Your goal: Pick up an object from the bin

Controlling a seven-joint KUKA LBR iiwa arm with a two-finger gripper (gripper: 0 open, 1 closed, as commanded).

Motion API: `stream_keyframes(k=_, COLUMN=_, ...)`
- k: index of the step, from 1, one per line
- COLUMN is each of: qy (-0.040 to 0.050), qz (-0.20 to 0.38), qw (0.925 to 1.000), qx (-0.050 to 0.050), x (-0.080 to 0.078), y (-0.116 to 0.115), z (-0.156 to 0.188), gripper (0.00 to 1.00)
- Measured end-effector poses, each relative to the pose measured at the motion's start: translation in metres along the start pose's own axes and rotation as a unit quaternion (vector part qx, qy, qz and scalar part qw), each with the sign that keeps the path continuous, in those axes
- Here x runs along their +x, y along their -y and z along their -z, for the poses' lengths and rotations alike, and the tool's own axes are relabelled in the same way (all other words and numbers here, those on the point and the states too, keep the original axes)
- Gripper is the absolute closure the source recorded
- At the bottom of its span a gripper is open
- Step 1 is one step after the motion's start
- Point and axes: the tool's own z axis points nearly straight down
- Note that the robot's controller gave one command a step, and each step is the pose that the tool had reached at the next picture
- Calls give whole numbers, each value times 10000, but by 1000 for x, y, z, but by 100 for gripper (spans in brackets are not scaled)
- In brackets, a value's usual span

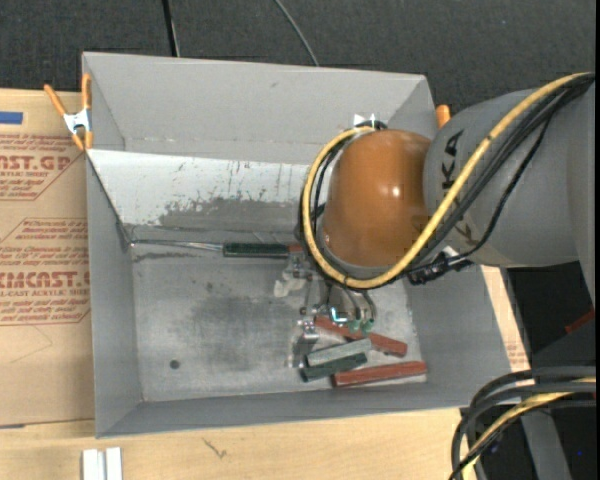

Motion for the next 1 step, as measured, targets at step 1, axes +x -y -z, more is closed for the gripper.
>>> stream_keyframes(k=1, qy=40, qz=-3, qw=10000, qx=-3, x=-2, y=0, z=4, gripper=0)
